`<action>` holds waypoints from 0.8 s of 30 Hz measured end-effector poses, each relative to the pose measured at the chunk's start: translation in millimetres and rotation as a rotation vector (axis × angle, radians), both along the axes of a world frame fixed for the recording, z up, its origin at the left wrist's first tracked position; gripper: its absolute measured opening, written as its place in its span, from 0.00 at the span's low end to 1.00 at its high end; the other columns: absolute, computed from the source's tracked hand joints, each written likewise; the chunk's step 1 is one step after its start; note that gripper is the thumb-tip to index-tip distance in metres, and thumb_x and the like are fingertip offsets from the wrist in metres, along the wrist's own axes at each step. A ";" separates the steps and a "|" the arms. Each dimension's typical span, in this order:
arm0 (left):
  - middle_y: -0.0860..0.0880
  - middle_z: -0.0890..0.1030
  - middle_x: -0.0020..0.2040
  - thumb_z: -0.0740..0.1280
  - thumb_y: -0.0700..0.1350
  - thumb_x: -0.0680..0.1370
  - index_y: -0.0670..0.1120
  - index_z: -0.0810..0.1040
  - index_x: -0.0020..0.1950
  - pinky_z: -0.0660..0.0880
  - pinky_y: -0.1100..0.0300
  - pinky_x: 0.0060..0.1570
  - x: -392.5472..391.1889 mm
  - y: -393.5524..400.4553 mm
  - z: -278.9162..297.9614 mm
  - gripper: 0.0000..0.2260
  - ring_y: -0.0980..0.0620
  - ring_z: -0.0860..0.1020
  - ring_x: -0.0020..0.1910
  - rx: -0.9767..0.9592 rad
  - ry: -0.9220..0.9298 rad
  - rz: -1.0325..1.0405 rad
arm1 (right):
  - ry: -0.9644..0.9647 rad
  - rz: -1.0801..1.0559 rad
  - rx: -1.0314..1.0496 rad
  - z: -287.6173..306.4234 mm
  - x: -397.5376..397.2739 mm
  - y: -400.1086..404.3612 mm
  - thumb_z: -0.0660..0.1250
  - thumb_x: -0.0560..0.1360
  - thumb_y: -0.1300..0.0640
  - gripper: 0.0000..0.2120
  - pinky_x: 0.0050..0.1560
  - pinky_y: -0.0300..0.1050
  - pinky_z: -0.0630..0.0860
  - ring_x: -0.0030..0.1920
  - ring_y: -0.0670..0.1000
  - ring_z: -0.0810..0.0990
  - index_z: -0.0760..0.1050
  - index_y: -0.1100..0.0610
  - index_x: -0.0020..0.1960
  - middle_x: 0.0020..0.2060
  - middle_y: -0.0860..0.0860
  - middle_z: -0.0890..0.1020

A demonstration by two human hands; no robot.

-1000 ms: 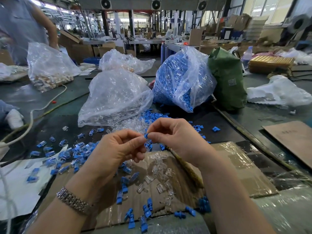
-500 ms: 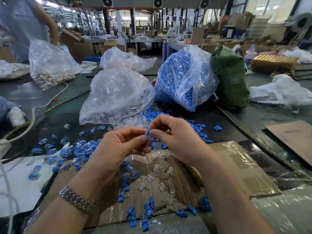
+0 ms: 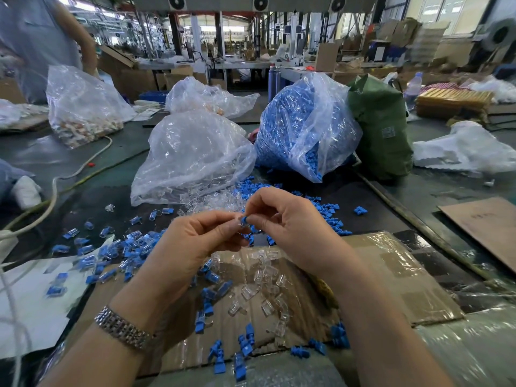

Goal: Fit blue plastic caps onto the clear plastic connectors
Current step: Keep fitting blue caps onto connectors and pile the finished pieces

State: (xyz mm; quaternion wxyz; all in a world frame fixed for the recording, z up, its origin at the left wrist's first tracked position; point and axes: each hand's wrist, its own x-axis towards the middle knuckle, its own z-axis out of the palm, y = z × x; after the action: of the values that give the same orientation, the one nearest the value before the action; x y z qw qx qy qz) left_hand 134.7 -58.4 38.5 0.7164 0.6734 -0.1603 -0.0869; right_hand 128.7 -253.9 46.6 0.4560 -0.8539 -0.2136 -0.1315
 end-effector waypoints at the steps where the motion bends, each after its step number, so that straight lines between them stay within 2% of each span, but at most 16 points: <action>1: 0.40 0.87 0.48 0.71 0.43 0.73 0.44 0.87 0.52 0.82 0.61 0.45 0.2 0.5 -0.1 0.10 0.44 0.86 0.45 -0.004 0.001 0.008 | 0.000 0.000 -0.009 0.5 -0.4 0.5 0.71 0.78 0.60 0.05 0.46 0.44 0.76 0.42 0.46 0.78 0.78 0.51 0.47 0.39 0.45 0.80; 9: 0.39 0.87 0.47 0.73 0.41 0.71 0.45 0.87 0.51 0.81 0.61 0.45 2.8 3.1 -1.5 0.10 0.44 0.86 0.45 0.017 -0.001 0.024 | 0.045 0.013 -0.038 3.5 -4.2 3.0 0.70 0.79 0.61 0.04 0.46 0.39 0.74 0.41 0.44 0.76 0.78 0.53 0.48 0.39 0.45 0.79; 11: 0.40 0.87 0.47 0.73 0.41 0.71 0.46 0.87 0.51 0.82 0.61 0.45 3.1 3.6 -1.8 0.10 0.44 0.86 0.45 0.024 -0.008 0.020 | 0.078 0.003 -0.021 6.0 -5.6 2.5 0.71 0.79 0.59 0.03 0.45 0.37 0.74 0.41 0.42 0.77 0.79 0.52 0.48 0.39 0.45 0.81; 13: 0.40 0.87 0.48 0.73 0.42 0.71 0.46 0.87 0.52 0.82 0.60 0.47 3.4 3.7 -2.2 0.10 0.44 0.86 0.46 0.016 -0.007 0.019 | 0.121 -0.073 0.000 8.1 -6.5 -2.8 0.72 0.78 0.52 0.04 0.43 0.34 0.73 0.40 0.40 0.77 0.78 0.50 0.49 0.40 0.44 0.81; 15: 0.40 0.87 0.49 0.74 0.43 0.70 0.45 0.87 0.51 0.83 0.58 0.48 3.7 3.8 -2.2 0.11 0.42 0.86 0.47 -0.015 0.007 0.032 | 0.161 -0.260 -0.144 8.5 -7.9 -13.2 0.71 0.76 0.42 0.12 0.44 0.38 0.73 0.42 0.42 0.77 0.75 0.48 0.50 0.43 0.44 0.80; 18: 0.39 0.87 0.49 0.74 0.43 0.69 0.45 0.87 0.51 0.83 0.56 0.48 4.9 3.9 -3.0 0.12 0.42 0.86 0.46 -0.050 0.014 0.055 | 0.379 -0.508 -0.619 4.9 -14.0 -25.2 0.69 0.73 0.33 0.24 0.56 0.51 0.74 0.57 0.52 0.74 0.70 0.52 0.53 0.55 0.49 0.75; 20: 0.39 0.87 0.49 0.74 0.43 0.68 0.45 0.88 0.50 0.83 0.57 0.47 6.4 3.9 -3.4 0.11 0.43 0.86 0.46 -0.057 0.011 0.078 | 0.514 -0.538 -0.799 1.4 -16.3 -26.5 0.71 0.71 0.33 0.26 0.59 0.54 0.73 0.60 0.57 0.73 0.69 0.53 0.51 0.57 0.54 0.73; 24: 0.40 0.87 0.49 0.74 0.45 0.68 0.45 0.88 0.49 0.83 0.58 0.47 8.2 2.5 -3.3 0.11 0.44 0.86 0.45 -0.051 0.003 0.101 | 0.539 -0.518 -0.829 3.1 -18.5 -20.7 0.72 0.74 0.41 0.23 0.49 0.48 0.70 0.50 0.56 0.70 0.62 0.53 0.38 0.48 0.54 0.72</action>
State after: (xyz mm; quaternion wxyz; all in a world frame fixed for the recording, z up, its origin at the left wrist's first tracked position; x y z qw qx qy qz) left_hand 142.9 -55.9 35.2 0.7372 0.6619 -0.1273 -0.0477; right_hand 110.2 -274.6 49.7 0.0732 -0.9898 0.0936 0.0786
